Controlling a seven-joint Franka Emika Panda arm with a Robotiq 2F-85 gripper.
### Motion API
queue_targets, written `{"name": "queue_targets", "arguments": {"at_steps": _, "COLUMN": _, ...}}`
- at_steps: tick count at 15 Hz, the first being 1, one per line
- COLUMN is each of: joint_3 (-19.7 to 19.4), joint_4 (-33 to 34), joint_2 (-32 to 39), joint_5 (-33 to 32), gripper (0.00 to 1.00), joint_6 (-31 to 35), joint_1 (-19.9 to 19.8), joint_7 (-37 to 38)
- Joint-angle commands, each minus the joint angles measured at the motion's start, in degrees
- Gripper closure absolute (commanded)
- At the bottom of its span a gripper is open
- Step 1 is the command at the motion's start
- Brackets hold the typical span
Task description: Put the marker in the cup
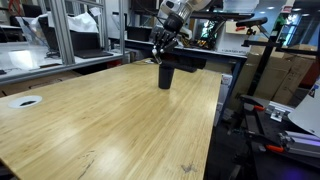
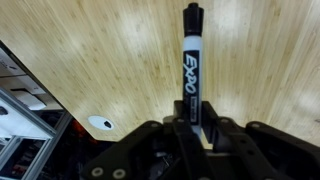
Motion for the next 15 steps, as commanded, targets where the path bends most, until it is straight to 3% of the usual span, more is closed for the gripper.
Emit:
{"name": "queue_targets", "arguments": {"at_steps": 1, "joint_3": -2.3, "joint_4": 0.2, "joint_2": -0.5, "joint_5": 1.7, "gripper": 0.95, "joint_6": -0.5, "joint_1": 1.9, "joint_7": 0.2}}
{"name": "queue_targets", "arguments": {"at_steps": 7, "joint_3": -4.4, "joint_4": -0.3, "joint_2": -0.5, "joint_5": -1.2, "gripper": 0.95, "joint_6": 0.7, "joint_1": 3.6, "joint_7": 5.1}}
{"name": "queue_targets", "arguments": {"at_steps": 8, "joint_3": -5.7, "joint_4": -3.1, "joint_2": -2.2, "joint_5": 1.7, "gripper": 0.95, "joint_6": 1.0, "joint_1": 0.7, "joint_7": 0.1}}
{"name": "queue_targets", "arguments": {"at_steps": 9, "joint_3": -6.0, "joint_4": -3.8, "joint_2": -1.9, "joint_5": 1.7, "gripper": 0.95, "joint_6": 2.1, "joint_1": 1.1, "joint_7": 0.0}}
{"name": "queue_targets", "arguments": {"at_steps": 10, "joint_3": -6.8, "joint_4": -4.9, "joint_2": -2.6, "joint_5": 1.1, "gripper": 0.55, "joint_6": 0.4, "joint_1": 0.7, "joint_7": -2.1}}
{"name": "queue_targets", "arguments": {"at_steps": 11, "joint_3": -7.1, "joint_4": -8.0, "joint_2": -3.1, "joint_5": 0.2, "gripper": 0.54, "joint_6": 3.7, "joint_1": 1.8, "joint_7": -3.3}}
{"name": "queue_targets", "arguments": {"at_steps": 14, "joint_3": -7.7, "joint_4": -13.9, "joint_2": -3.8, "joint_5": -3.3, "gripper": 0.34, "joint_6": 8.2, "joint_1": 3.4, "joint_7": -5.2}}
{"name": "queue_targets", "arguments": {"at_steps": 15, "joint_3": -7.7, "joint_4": -10.8, "joint_2": -1.2, "joint_5": -2.0, "gripper": 0.51, "joint_6": 5.0, "joint_1": 2.4, "joint_7": -3.8}}
